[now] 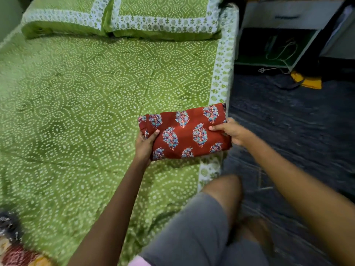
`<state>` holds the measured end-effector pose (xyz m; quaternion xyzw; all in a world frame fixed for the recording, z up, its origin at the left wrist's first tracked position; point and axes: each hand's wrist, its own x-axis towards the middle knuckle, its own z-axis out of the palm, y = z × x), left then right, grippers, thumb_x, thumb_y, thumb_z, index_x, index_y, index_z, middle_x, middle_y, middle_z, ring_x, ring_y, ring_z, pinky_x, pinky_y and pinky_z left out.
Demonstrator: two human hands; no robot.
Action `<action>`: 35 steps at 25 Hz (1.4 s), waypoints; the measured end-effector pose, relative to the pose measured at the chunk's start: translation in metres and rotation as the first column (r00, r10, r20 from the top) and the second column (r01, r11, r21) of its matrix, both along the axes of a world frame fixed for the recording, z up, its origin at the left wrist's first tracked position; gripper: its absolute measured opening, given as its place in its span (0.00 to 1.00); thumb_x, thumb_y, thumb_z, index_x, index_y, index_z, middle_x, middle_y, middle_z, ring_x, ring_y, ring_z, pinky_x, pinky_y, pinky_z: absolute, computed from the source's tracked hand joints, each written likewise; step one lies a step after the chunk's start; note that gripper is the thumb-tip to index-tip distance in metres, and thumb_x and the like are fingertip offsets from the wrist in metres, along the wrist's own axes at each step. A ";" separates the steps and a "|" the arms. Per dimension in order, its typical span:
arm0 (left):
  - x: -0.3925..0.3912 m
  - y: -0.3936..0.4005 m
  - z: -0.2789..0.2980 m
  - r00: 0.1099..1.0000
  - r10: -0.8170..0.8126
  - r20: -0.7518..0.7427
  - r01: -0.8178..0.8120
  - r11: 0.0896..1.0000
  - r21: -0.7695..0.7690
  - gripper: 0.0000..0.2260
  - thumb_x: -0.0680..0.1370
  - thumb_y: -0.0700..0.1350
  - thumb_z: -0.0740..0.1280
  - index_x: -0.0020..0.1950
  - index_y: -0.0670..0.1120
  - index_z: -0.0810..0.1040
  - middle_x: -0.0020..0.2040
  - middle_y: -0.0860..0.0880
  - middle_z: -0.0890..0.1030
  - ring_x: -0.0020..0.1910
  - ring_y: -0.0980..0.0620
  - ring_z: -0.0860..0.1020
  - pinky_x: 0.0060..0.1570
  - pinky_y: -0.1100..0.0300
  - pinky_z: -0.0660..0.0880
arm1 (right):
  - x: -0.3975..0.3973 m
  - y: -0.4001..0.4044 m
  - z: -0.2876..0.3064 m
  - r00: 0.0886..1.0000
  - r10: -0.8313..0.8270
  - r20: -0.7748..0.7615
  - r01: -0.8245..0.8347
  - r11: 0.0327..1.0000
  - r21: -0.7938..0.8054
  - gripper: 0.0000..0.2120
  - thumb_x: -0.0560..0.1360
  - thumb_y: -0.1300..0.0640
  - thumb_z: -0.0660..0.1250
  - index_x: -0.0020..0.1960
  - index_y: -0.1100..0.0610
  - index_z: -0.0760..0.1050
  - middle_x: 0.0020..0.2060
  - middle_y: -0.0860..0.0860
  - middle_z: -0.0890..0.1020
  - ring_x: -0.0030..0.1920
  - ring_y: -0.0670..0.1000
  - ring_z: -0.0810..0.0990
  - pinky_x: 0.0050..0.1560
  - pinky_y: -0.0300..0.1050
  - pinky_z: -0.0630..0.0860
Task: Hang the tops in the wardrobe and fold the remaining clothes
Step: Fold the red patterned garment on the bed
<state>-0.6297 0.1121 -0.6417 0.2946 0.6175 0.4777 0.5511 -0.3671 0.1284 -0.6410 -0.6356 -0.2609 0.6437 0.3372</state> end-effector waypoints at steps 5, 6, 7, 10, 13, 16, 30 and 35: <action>0.079 0.008 0.085 0.990 -0.140 0.029 0.139 0.990 0.015 0.09 0.75 0.35 0.67 0.49 0.47 0.74 0.46 0.48 0.81 0.40 0.55 0.81 0.37 0.63 0.79 | 0.084 -0.023 0.097 0.997 -0.058 0.049 0.059 0.998 -0.018 0.20 0.69 0.66 0.72 0.59 0.61 0.74 0.50 0.57 0.82 0.47 0.54 0.82 0.40 0.47 0.78; 0.091 0.010 0.109 0.986 -0.164 0.026 0.164 0.986 0.015 0.09 0.75 0.35 0.67 0.49 0.48 0.74 0.46 0.49 0.81 0.40 0.55 0.81 0.38 0.63 0.80 | 0.095 -0.028 0.125 0.996 -0.072 0.056 0.073 0.997 -0.026 0.18 0.69 0.66 0.72 0.59 0.61 0.75 0.49 0.56 0.82 0.47 0.54 0.82 0.40 0.47 0.78; 0.102 0.011 0.134 0.981 -0.193 0.023 0.193 0.981 0.019 0.09 0.75 0.35 0.67 0.49 0.48 0.74 0.46 0.49 0.81 0.41 0.55 0.80 0.39 0.62 0.80 | 0.106 -0.032 0.152 0.994 -0.092 0.062 0.094 0.995 -0.037 0.17 0.70 0.66 0.71 0.57 0.60 0.75 0.49 0.56 0.82 0.47 0.54 0.82 0.40 0.47 0.78; 0.129 0.018 0.212 0.960 -0.279 0.021 0.278 0.960 0.036 0.10 0.75 0.35 0.68 0.53 0.46 0.73 0.48 0.48 0.80 0.45 0.51 0.79 0.45 0.59 0.79 | 0.135 -0.041 0.238 0.988 -0.132 0.078 0.136 0.989 -0.051 0.15 0.70 0.67 0.70 0.56 0.59 0.75 0.51 0.58 0.82 0.45 0.54 0.81 0.40 0.48 0.77; 0.156 0.032 0.274 0.937 -0.349 0.030 0.348 0.936 0.052 0.11 0.75 0.35 0.67 0.56 0.43 0.73 0.48 0.47 0.80 0.45 0.49 0.79 0.46 0.58 0.79 | 0.160 -0.046 0.305 0.984 -0.145 0.107 0.151 0.987 -0.049 0.14 0.71 0.67 0.70 0.55 0.59 0.75 0.52 0.57 0.81 0.48 0.55 0.81 0.49 0.51 0.77; 0.192 0.057 0.319 0.892 -0.452 0.026 0.448 0.889 0.093 0.12 0.75 0.35 0.67 0.58 0.42 0.73 0.48 0.47 0.80 0.44 0.51 0.79 0.43 0.61 0.80 | 0.193 -0.046 0.355 0.968 -0.213 0.137 0.217 0.976 -0.018 0.18 0.70 0.68 0.70 0.59 0.61 0.74 0.54 0.58 0.81 0.49 0.55 0.80 0.53 0.52 0.76; 0.442 0.146 0.368 0.746 -0.665 -0.033 0.652 0.719 0.242 0.13 0.75 0.36 0.68 0.59 0.42 0.73 0.49 0.47 0.80 0.44 0.51 0.80 0.42 0.61 0.79 | 0.376 -0.039 0.401 0.733 -0.670 0.117 0.641 0.738 0.211 0.18 0.70 0.68 0.70 0.58 0.59 0.74 0.50 0.57 0.81 0.44 0.53 0.80 0.52 0.51 0.76; 0.560 0.194 0.398 0.699 -0.713 -0.048 0.696 0.664 0.275 0.15 0.74 0.37 0.69 0.58 0.44 0.70 0.52 0.45 0.79 0.49 0.47 0.80 0.48 0.53 0.79 | 0.465 -0.015 0.416 0.590 -0.805 0.058 0.762 0.580 0.290 0.17 0.70 0.70 0.69 0.57 0.60 0.74 0.51 0.57 0.80 0.41 0.51 0.79 0.40 0.46 0.76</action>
